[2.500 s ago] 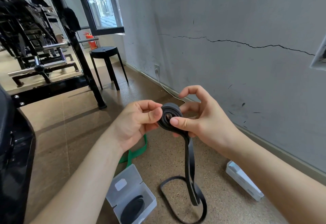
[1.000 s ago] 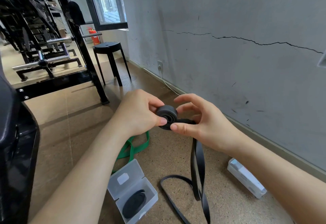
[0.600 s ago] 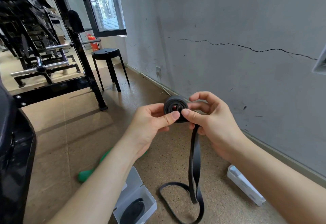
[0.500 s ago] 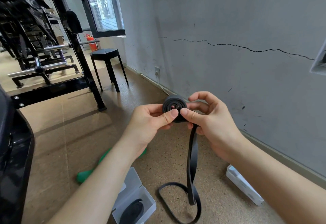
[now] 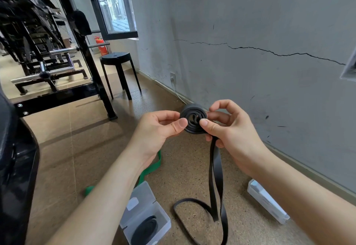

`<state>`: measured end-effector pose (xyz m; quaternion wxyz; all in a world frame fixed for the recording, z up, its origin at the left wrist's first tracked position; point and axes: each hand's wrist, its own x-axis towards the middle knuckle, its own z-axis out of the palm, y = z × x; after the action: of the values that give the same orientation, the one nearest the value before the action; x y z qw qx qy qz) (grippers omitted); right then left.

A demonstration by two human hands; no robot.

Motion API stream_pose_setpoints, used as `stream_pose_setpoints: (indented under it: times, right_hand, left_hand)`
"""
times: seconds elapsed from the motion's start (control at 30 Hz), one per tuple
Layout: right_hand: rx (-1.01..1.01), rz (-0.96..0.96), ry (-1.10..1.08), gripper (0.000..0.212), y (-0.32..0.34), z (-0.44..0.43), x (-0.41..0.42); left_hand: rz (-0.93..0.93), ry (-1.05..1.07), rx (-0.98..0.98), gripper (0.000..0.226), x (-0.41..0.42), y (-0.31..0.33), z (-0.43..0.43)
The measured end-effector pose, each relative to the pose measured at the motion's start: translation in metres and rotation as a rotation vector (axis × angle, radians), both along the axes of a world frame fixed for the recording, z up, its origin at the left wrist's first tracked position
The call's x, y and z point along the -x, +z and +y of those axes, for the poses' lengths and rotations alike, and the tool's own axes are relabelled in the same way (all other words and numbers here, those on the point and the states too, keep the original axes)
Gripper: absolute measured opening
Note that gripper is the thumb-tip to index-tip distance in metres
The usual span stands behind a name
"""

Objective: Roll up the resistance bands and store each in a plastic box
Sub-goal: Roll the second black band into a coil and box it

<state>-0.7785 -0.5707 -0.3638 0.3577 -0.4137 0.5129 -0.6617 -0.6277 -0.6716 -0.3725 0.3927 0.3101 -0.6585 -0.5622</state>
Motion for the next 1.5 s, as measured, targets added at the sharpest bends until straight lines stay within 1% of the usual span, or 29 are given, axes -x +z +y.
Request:
stream_pose_setpoints:
  times: [0.07, 0.1, 0.13, 0.2, 0.23, 0.27, 0.33, 0.4, 0.5, 0.53, 0.63, 0.7, 0.77, 0.83, 0.87, 0.9, 0.97, 1.1, 1.2, 1.27, 1.3, 1.37, 1.43, 1.47, 1.5]
  right_hand:
    - [-0.029, -0.019, 0.027, 0.025, 0.0, 0.0, 0.0]
    - [-0.043, -0.027, 0.044, 0.025, 0.0, 0.0, -0.001]
    - [-0.057, -0.036, 0.064, 0.025, 0.0, 0.0, -0.001]
    - [-0.083, -0.057, 0.106, 0.024, -0.001, 0.0, -0.001]
    - [-0.096, -0.063, 0.121, 0.024, -0.001, 0.0, -0.001]
    - [-0.106, -0.069, 0.129, 0.024, -0.001, 0.0, -0.002]
    - [-0.111, -0.08, 0.119, 0.023, -0.002, -0.001, -0.002]
    - [-0.089, -0.058, 0.064, 0.022, -0.001, -0.001, -0.001]
    - [-0.019, 0.047, -0.01, 0.025, 0.003, 0.0, -0.001]
    - [-0.007, 0.083, -0.016, 0.025, 0.003, 0.0, -0.001]
    - [-0.016, 0.15, 0.014, 0.027, 0.001, 0.0, -0.001]
    - [-0.057, 0.178, 0.091, 0.03, 0.0, 0.0, 0.004]
    - [-0.14, 0.271, 0.222, 0.045, 0.0, 0.001, 0.011]
    - [-0.22, 0.529, 0.304, 0.061, -0.002, 0.003, 0.013]
    - [-0.247, 0.668, 0.292, 0.065, -0.002, 0.003, 0.013]
    - [-0.257, 0.766, 0.261, 0.066, -0.001, 0.003, 0.012]
    - [-0.245, 0.834, 0.229, 0.061, 0.004, 0.004, 0.012]
    - [-0.253, 0.862, 0.232, 0.052, 0.004, 0.005, 0.012]
    - [-0.232, 0.811, 0.269, 0.047, -0.001, 0.005, 0.01]
    - [-0.229, 0.71, 0.286, 0.05, -0.004, 0.004, 0.008]
    - [-0.219, 0.702, 0.264, 0.052, -0.006, 0.003, 0.007]
    - [-0.155, 0.79, 0.158, 0.055, -0.01, 0.0, 0.004]
    - [-0.103, 0.802, 0.082, 0.049, -0.012, -0.002, 0.001]
    - [-0.083, 0.786, 0.066, 0.045, -0.012, -0.003, 0.001]
    - [-0.065, 0.773, 0.046, 0.042, -0.012, -0.003, 0.001]
  left_hand:
    - [-0.005, -0.02, 0.014, 0.073, 0.0, 0.0, 0.0]
    - [-0.006, -0.038, 0.015, 0.071, -0.001, 0.001, -0.001]
    - [-0.005, -0.065, 0.011, 0.064, -0.002, 0.002, -0.002]
    - [-0.009, -0.134, -0.02, 0.04, -0.004, 0.003, -0.004]
    - [-0.019, -0.16, -0.033, 0.032, -0.005, 0.003, -0.004]
    - [-0.024, -0.173, -0.042, 0.03, -0.006, 0.003, -0.004]
    - [-0.018, -0.167, -0.06, 0.033, -0.005, 0.004, 0.0]
    - [-0.019, -0.128, -0.043, 0.035, 0.0, 0.007, 0.006]
    - [-0.081, -0.114, 0.011, 0.043, 0.006, 0.011, 0.017]
    - [-0.103, -0.095, 0.032, 0.042, 0.007, 0.012, 0.018]
    - [-0.173, -0.062, 0.091, 0.036, 0.004, 0.015, 0.016]
    - [-0.209, -0.075, 0.131, 0.033, 0.0, 0.017, 0.014]
    - [-0.222, -0.084, 0.136, 0.028, -0.003, 0.019, 0.011]
    - [-0.249, -0.098, 0.14, 0.015, -0.005, 0.019, 0.009]
    - [-0.28, -0.104, 0.154, 0.013, -0.006, 0.019, 0.009]
    - [-0.31, -0.106, 0.171, 0.015, -0.006, 0.019, 0.008]
    - [-0.351, -0.102, 0.207, 0.018, -0.009, 0.02, 0.005]
    - [-0.481, -0.092, 0.321, 0.017, -0.012, 0.024, 0.004]
    - [-0.667, -0.029, 0.477, 0.014, -0.01, 0.028, 0.007]
    - [-0.786, 0.007, 0.598, 0.013, -0.009, 0.031, 0.012]
    - [-0.834, 0.013, 0.65, 0.012, -0.007, 0.032, 0.014]
    - [-0.919, 0.01, 0.751, 0.017, -0.001, 0.03, 0.017]
    - [-0.948, 0.016, 0.808, 0.027, 0.003, 0.028, 0.019]
    - [-0.932, 0.015, 0.816, 0.027, 0.003, 0.028, 0.018]
    - [-0.88, 0.013, 0.791, 0.022, 0.002, 0.026, 0.016]
